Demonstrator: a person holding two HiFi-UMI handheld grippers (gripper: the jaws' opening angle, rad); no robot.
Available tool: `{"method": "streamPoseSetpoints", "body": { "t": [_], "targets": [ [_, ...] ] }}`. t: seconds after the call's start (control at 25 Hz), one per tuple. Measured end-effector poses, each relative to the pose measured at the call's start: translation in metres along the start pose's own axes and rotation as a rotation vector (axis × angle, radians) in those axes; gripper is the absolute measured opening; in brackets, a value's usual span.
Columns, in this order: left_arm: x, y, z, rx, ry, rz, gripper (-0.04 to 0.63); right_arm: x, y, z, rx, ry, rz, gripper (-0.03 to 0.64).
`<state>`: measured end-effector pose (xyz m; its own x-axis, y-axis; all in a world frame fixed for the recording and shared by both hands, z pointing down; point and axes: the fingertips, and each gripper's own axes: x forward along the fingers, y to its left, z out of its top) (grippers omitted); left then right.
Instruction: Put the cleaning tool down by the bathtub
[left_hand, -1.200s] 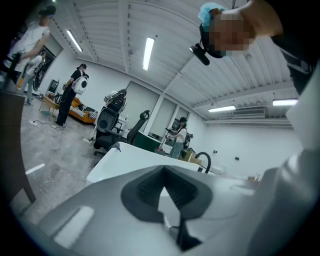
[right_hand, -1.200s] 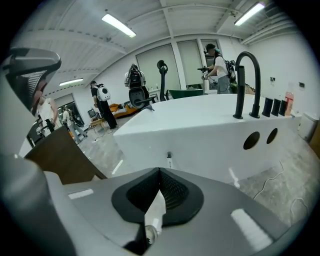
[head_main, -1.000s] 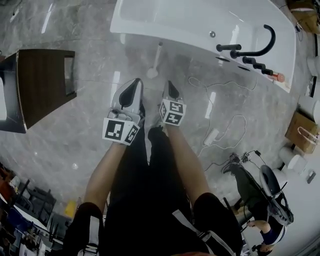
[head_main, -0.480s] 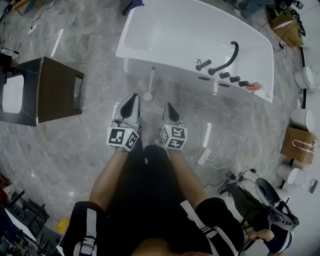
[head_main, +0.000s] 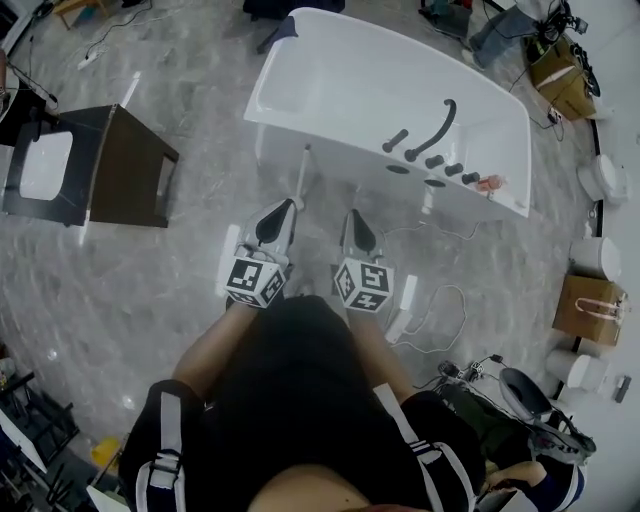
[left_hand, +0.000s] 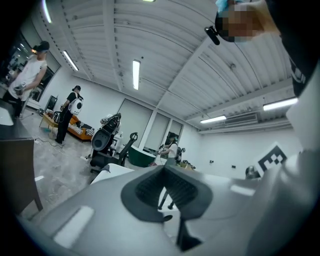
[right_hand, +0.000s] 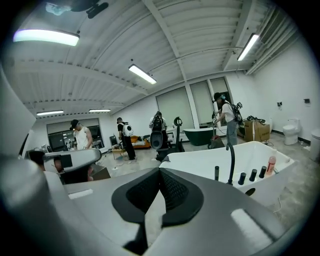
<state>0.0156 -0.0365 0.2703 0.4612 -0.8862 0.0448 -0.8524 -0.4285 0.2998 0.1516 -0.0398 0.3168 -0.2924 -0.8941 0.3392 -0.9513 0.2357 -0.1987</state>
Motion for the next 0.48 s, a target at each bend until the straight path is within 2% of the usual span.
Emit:
{"method": "streamPoseSetpoints", "body": {
  "t": [0.2, 0.48],
  "targets": [
    [-0.026, -0.023, 0.020, 0.045, -0.022, 0.006, 0.008, -0.047, 0.019, 0.033, -0.001, -0.079, 0.046, 0.000],
    [-0.050, -0.033, 0.026, 0.070, -0.042, 0.016, 0.008, -0.088, 0.039, 0.043, -0.034, -0.139, 0.093, 0.000]
  ]
}}
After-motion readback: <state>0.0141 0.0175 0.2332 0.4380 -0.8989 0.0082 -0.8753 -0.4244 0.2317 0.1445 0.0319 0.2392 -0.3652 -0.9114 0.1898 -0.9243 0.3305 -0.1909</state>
